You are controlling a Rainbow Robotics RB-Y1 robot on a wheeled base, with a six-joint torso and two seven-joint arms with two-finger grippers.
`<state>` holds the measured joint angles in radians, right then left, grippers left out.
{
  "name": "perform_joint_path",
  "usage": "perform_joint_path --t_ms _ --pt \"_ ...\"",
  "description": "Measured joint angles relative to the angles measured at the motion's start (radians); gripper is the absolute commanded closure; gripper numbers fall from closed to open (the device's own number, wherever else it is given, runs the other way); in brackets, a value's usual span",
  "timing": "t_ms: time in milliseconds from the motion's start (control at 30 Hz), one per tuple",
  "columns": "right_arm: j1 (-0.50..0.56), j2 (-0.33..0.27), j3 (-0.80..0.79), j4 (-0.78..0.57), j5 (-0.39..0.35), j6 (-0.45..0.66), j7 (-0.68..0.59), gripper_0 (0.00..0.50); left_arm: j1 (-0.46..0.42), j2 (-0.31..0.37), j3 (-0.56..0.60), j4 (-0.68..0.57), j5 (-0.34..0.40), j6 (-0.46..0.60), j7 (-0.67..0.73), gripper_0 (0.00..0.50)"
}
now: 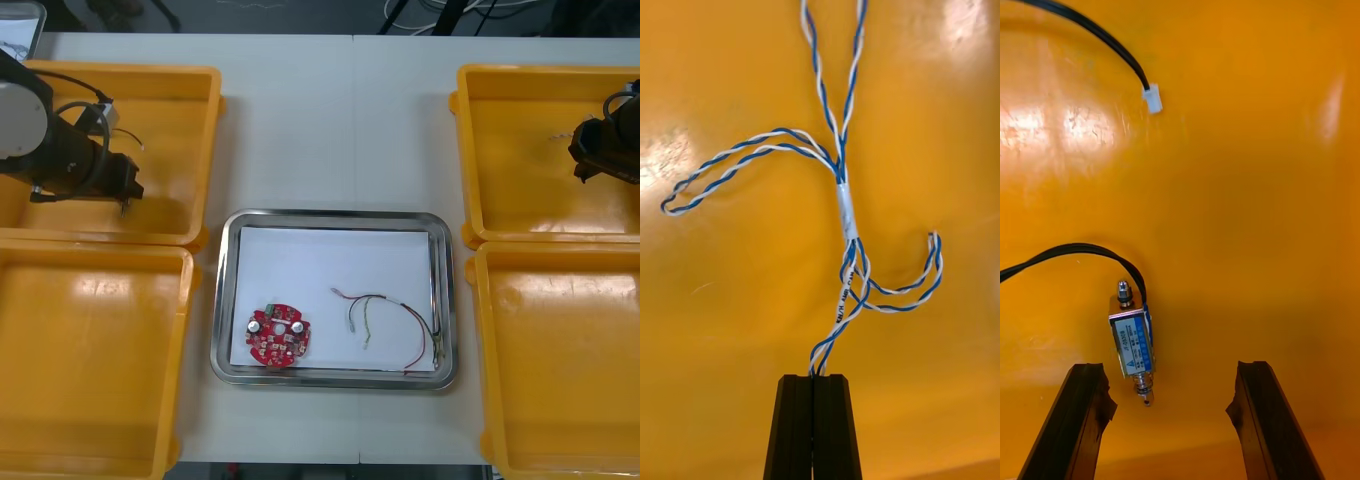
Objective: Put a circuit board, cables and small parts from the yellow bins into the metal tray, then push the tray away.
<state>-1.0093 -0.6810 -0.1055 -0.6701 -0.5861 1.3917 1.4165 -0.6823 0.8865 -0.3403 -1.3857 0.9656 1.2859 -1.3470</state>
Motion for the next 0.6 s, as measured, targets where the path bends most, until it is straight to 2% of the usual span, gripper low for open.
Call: perform_joint_path --t_ms 600 --pt "0.003 0.009 0.039 -0.142 0.017 0.134 -0.039 0.5 0.0 -0.012 -0.064 0.067 -0.04 -0.088 0.013 0.0"
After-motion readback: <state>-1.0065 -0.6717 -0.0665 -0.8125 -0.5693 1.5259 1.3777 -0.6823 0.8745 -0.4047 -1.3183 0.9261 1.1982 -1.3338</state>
